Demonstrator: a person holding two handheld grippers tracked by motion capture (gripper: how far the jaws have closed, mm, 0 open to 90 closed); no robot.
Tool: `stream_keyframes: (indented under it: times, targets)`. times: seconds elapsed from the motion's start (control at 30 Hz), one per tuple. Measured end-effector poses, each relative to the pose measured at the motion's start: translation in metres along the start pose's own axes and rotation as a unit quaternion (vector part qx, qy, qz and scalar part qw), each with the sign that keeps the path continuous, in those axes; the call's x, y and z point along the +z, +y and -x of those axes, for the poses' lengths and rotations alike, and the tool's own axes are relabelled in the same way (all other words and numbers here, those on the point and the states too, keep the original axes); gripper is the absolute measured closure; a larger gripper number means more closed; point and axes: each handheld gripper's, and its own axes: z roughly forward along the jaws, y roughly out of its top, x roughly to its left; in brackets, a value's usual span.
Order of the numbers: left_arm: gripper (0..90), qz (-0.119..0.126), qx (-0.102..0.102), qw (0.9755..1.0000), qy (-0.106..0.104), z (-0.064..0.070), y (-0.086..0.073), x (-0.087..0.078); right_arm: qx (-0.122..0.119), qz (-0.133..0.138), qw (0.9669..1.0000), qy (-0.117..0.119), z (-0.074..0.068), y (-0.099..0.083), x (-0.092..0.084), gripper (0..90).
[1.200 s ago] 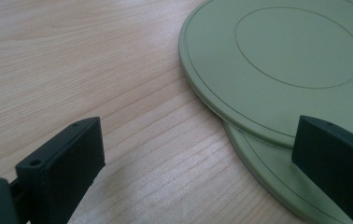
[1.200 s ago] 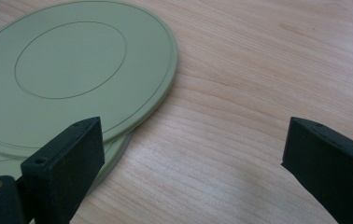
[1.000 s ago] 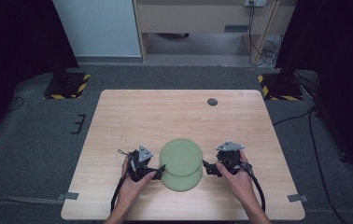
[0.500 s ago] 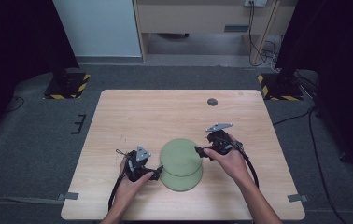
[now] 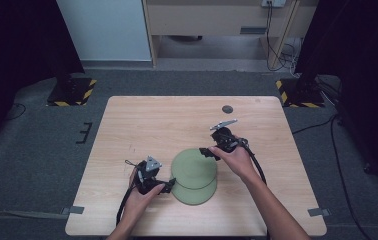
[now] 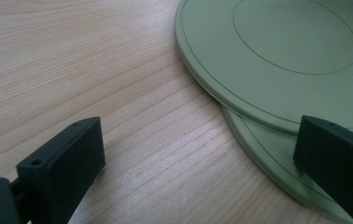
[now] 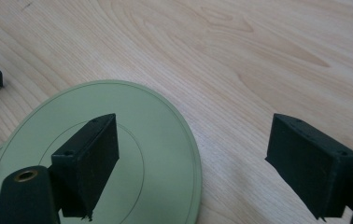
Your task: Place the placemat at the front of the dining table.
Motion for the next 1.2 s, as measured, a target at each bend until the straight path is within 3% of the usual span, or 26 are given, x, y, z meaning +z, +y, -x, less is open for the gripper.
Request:
stream_keyframes:
  times: [0.37,0.77,0.97,1.2]
  targets:
    - [0.9,0.000,-0.004,1.0000,0.004,0.001,0.001,0.001,-0.004,-0.030,0.9994,0.018,-0.004,-0.004,0.015,17.1]
    - [0.1,0.001,-0.008,0.9999,0.015,0.005,0.001,0.002,0.023,-0.015,0.9987,0.044,0.007,-0.013,0.013,18.4]
    - [1.4,0.000,-0.002,0.9999,0.017,0.008,0.002,0.001,0.025,-0.021,0.9982,0.051,0.012,-0.016,0.021,18.6]
    - [2.2,-0.006,0.006,0.9999,0.013,0.015,0.002,0.000,0.013,-0.032,0.9971,0.068,0.004,-0.017,0.030,18.6]
